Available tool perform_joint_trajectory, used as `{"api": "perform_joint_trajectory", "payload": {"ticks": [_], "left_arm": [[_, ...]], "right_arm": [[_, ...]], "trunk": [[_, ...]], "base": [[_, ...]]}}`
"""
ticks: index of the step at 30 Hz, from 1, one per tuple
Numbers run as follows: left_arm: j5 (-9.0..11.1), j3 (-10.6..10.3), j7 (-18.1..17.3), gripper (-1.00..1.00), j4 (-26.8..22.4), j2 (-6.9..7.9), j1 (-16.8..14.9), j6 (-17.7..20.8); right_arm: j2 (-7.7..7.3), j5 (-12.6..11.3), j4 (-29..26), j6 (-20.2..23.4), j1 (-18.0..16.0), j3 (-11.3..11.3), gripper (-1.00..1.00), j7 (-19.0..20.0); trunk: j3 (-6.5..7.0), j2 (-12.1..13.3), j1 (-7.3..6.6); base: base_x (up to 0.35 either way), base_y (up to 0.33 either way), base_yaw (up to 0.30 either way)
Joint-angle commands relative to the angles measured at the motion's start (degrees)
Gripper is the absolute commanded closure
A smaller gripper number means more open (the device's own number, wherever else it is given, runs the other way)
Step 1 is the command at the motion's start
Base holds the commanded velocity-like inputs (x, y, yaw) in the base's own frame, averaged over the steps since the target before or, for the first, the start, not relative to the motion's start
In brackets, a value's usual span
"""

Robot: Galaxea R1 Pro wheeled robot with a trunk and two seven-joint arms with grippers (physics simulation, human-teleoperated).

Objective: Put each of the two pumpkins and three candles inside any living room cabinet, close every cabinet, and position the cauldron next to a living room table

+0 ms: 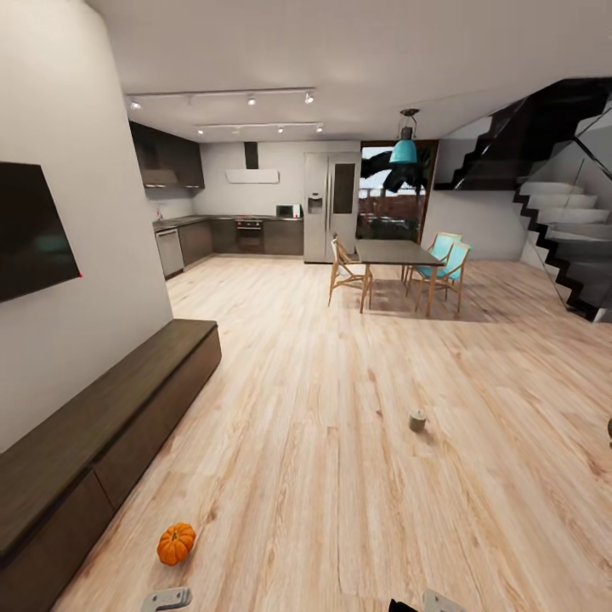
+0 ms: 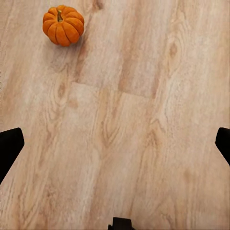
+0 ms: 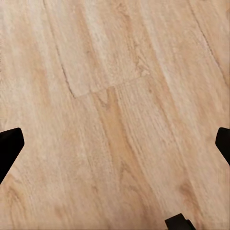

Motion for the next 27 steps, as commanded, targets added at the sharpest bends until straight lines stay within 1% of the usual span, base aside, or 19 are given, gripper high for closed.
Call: {"api": "perform_joint_trajectory", "payload": {"ticks": [1, 7, 13, 16, 21, 27], "left_arm": [[0.00, 0.00, 0.00, -1.00, 0.00, 0.00, 0.00, 0.00], [-0.05, 0.00, 0.00, -1.00, 0.00, 0.00, 0.00, 0.00], [0.01, 0.07, -0.02, -1.00, 0.00, 0.02, 0.00, -0.26], [0.01, 0.08, -0.03, -1.00, 0.02, 0.04, 0.00, -1.08], [-0.28, 0.01, 0.00, -1.00, 0.07, 0.08, 0.00, -2.63], [-0.40, -0.04, 0.00, -1.00, 0.09, 0.09, 0.00, -2.95]], "right_arm": [[0.00, 0.00, 0.00, 0.00, -0.01, 0.00, -1.00, 0.00], [0.09, -0.08, 0.00, 0.00, 0.01, 0.00, -1.00, 0.03], [0.06, -0.04, 0.00, 0.04, -0.04, 0.06, -1.00, 0.01], [0.02, -0.02, 0.00, 0.01, -0.04, 0.07, -1.00, 0.00], [0.08, 0.05, 0.00, 0.00, 0.00, 0.08, -1.00, 0.00], [0.09, 0.06, 0.00, -0.01, -0.02, 0.08, -1.00, 0.00]], "trunk": [[0.19, 0.42, -0.23], [1.26, 2.82, -1.54], [1.26, 2.82, -1.54], [1.26, 2.82, -1.54], [1.26, 2.82, -1.54], [1.26, 2.82, -1.54]], "base": [[0.000, 0.000, -0.064], [0.000, 0.000, -0.208], [0.000, 0.000, -0.272], [0.002, 0.000, -0.199], [0.130, -0.095, -0.052], [0.251, -0.174, -0.006]]}}
